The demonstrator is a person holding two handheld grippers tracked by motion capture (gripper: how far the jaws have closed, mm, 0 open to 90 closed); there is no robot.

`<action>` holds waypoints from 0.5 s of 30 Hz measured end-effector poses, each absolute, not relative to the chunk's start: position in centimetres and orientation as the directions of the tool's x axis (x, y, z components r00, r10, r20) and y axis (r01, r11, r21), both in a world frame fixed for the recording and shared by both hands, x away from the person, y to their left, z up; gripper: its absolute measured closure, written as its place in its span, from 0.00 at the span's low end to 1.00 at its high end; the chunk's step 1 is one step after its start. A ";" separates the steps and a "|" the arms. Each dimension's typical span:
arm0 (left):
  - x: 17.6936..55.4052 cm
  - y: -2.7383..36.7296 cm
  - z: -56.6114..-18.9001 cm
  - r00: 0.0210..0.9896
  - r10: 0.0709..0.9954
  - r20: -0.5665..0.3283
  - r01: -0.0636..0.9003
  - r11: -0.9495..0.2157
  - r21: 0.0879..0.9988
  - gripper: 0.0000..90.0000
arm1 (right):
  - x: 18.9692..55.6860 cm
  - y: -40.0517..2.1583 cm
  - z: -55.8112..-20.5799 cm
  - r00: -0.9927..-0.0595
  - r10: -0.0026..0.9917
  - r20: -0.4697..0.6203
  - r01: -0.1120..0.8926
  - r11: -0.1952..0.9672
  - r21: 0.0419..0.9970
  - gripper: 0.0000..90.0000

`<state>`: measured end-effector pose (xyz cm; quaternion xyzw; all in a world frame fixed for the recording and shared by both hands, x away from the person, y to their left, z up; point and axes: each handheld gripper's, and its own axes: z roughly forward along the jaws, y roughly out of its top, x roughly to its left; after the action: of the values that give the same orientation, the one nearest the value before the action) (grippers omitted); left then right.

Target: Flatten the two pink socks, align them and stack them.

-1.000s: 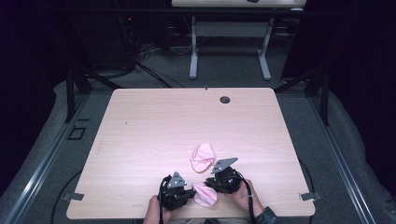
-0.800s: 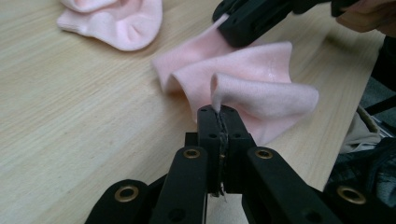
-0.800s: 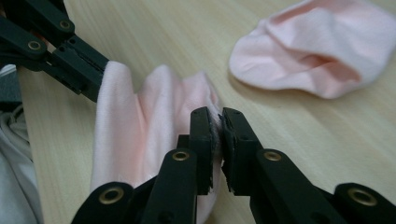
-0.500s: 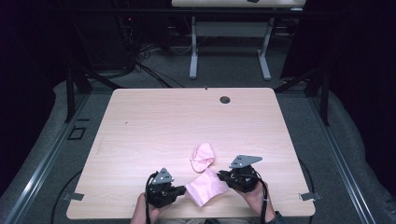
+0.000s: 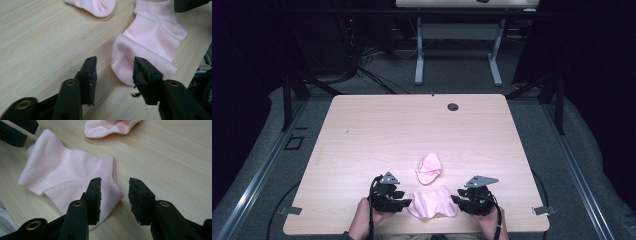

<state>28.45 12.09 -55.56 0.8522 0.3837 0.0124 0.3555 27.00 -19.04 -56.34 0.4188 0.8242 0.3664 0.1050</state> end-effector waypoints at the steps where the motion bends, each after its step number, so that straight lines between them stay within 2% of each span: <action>1: 28.4 12.1 -55.6 0.705 0.663 -0.252 0.645 -0.453 0.616 0.60 | 27.0 -19.0 -56.3 -0.627 0.767 0.134 0.613 0.381 0.692 0.69; 4: 27.7 12.0 -55.8 0.686 0.683 -0.250 0.658 -0.438 0.612 0.56 | 27.5 -18.8 -55.7 -0.657 0.747 0.105 0.582 0.414 0.700 0.67; 10: 27.6 10.7 -56.9 0.690 0.685 -0.232 0.655 -0.456 0.602 0.58 | 28.0 -17.7 -56.6 -0.675 0.732 0.091 0.587 0.459 0.667 0.65; 14: 27.3 9.6 -56.8 0.715 0.685 -0.142 0.608 -0.509 0.609 0.71 | 28.0 -17.4 -57.2 -0.686 0.723 0.076 0.580 0.481 0.657 0.69; 15: 27.3 9.6 -56.8 0.715 0.685 -0.142 0.608 -0.509 0.609 0.75 | 28.0 -17.4 -57.2 -0.686 0.723 0.076 0.580 0.481 0.657 0.69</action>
<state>27.32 9.64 -56.81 0.8666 0.3732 0.0587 0.3261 27.96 -17.36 -57.20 0.3815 0.8540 0.3374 0.1060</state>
